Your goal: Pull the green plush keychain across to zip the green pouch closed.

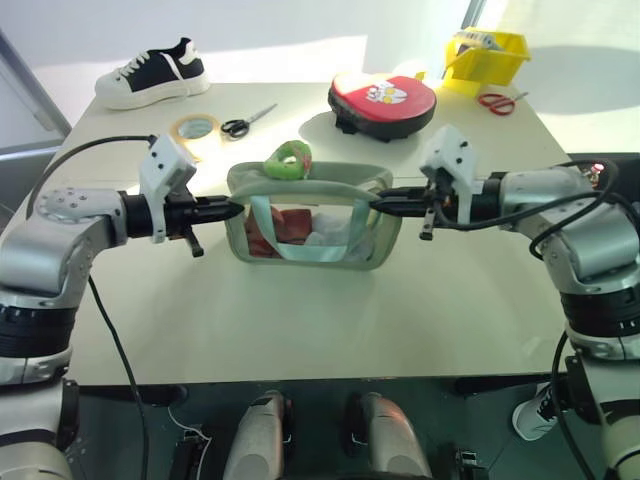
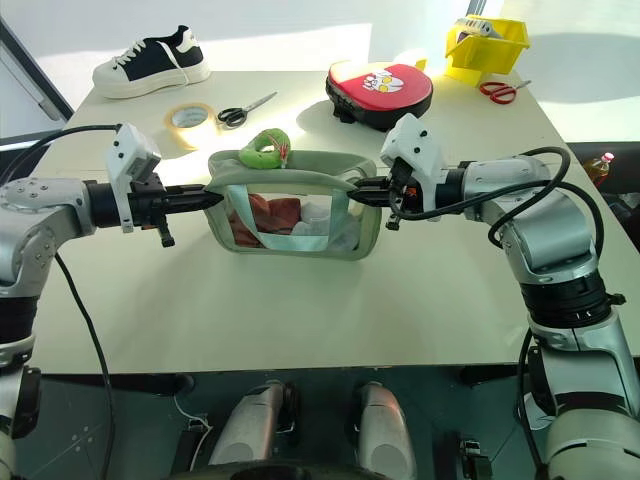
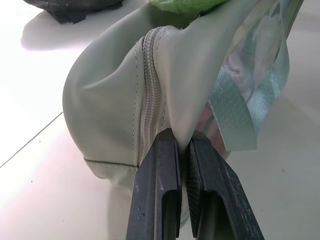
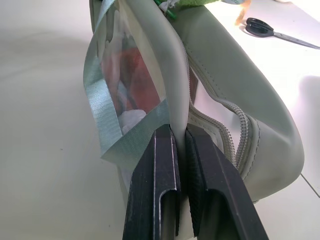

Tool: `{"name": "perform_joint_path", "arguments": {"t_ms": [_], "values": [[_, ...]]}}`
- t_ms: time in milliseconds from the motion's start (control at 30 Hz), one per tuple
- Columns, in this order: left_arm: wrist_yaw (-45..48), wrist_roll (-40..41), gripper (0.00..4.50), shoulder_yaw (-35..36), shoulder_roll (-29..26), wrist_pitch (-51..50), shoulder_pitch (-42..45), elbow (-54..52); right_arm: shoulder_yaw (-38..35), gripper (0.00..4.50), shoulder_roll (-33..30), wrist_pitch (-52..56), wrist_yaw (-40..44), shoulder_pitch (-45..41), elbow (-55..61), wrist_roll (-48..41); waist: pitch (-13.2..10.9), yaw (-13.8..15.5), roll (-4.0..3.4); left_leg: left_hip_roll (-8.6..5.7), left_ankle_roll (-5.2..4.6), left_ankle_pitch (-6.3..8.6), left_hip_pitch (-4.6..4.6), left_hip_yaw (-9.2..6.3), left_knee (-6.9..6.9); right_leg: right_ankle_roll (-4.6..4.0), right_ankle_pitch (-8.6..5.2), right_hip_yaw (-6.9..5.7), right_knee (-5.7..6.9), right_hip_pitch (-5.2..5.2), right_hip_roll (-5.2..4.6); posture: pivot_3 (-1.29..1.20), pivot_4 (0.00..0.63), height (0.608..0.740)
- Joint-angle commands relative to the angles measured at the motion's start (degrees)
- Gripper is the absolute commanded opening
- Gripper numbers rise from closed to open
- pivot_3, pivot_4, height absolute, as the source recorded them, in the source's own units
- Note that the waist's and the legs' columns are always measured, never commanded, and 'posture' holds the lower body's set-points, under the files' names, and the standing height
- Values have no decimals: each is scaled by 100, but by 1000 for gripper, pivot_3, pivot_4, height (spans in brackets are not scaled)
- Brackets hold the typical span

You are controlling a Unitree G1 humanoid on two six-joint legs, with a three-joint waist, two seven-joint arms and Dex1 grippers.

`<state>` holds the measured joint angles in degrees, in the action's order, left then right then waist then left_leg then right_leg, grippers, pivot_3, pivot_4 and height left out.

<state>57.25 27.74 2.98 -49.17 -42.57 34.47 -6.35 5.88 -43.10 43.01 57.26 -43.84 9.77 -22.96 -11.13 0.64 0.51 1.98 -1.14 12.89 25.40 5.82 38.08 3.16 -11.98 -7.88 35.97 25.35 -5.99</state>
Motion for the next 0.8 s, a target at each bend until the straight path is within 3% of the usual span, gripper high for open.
{"name": "perform_joint_path", "arguments": {"t_ms": [33, 133, 167, 267, 367, 567, 800], "values": [[33, 34, 0, 86, -55, 57, 121, -132, -127, 1515, -55, -31, 173, -309, -43, -122, 0, 0, 0, 0, 0, 0, 0, 0, 0, 0, 0, 0, 0, 0, 0, 0, 150, 740], [45, 26, 0, 90, -55, 88, 130, -120, -145, 3232, -101, -225, 227, -697, -410, 39, -1, 0, -1, 0, 0, 0, 1, 0, 0, 0, 0, 0, 0, 1, 0, 0, 150, 740], [44, 14, 0, 91, -54, 110, 136, -108, -182, 3562, -79, -250, 311, -920, -542, -14, -1, 0, -1, 0, 0, 0, 1, 1, 0, -1, 0, 0, -1, 1, 0, 0, 150, 740], [40, -15, 0, 80, -42, 160, 171, -47, -240, 3562, 214, -190, 381, -1597, -904, -214, -2, -7, -4, 0, 0, 0, 2, 2, 0, -2, 0, 1, 0, 5, 0, 0, 150, 740], [46, -29, 0, 41, -18, 187, 200, -40, -132, 3562, 962, -225, 100, -2099, -1166, -259, -2, -46, -3, 5, 0, 0, 1, 2, -2, 2, 3, 2, 5, 6, 5, 0, 150, 740], [53, -45, 0, -11, 20, 204, 295, -16, 447, 3562, 2244, -745, -548, -2361, -1864, 389, -1, -41, -2, 8, 3, -3, 3, 7, -3, 2, 4, 1, 11, 5, 9, 0, 150, 740], [26, -36, 0, 10, -9, 180, 278, -68, 790, 3562, 2502, -1044, -613, -2354, -2413, 884, -1, -20, -1, 0, 2, -3, 6, 6, 0, 2, 4, 4, 8, 4, 7, 0, 150, 740]]}}
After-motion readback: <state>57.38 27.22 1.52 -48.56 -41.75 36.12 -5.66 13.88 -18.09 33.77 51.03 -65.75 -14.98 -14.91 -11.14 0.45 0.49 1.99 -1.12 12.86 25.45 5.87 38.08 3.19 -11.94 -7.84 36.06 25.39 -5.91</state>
